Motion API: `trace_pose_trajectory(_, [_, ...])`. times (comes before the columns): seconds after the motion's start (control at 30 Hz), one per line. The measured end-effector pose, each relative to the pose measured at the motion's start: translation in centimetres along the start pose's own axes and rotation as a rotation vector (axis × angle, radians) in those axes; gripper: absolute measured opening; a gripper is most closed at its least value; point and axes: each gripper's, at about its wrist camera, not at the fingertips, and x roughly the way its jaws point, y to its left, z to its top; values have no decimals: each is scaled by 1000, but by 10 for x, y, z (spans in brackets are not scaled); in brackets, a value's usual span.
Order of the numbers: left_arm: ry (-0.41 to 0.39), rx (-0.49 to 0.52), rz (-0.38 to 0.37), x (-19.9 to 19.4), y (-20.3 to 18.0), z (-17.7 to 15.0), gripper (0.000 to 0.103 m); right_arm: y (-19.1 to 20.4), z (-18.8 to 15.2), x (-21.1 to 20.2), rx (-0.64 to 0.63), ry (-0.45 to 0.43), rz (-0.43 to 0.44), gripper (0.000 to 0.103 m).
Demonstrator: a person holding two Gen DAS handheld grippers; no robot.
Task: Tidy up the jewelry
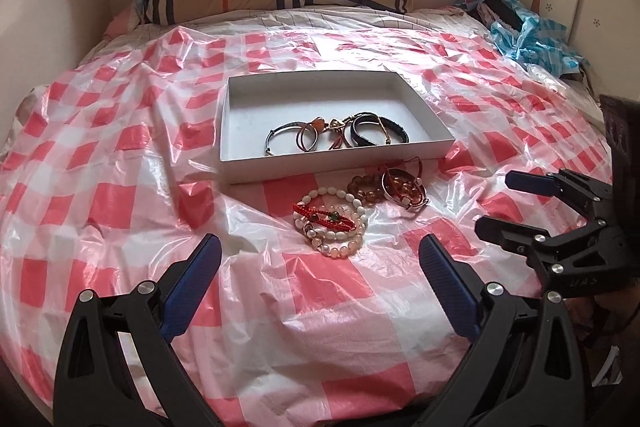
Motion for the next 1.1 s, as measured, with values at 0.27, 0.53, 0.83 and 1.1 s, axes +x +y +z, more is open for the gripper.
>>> trace_pose_trajectory(0.27, [45, -9, -24, 31, 5, 3, 95, -11, 22, 56, 23, 94, 77, 85])
trace_pose_trajectory(0.53, [89, -61, -62, 64, 15, 9, 85, -30, 29, 72, 116, 93, 69, 85])
trace_pose_trajectory(0.83, [161, -94, -62, 102, 17, 14, 42, -56, 37, 90, 203, 94, 54, 85])
trace_pose_trajectory(1.1, [159, -82, -46, 101, 19, 13, 8, -74, 38, 114, 263, 124, 104, 14])
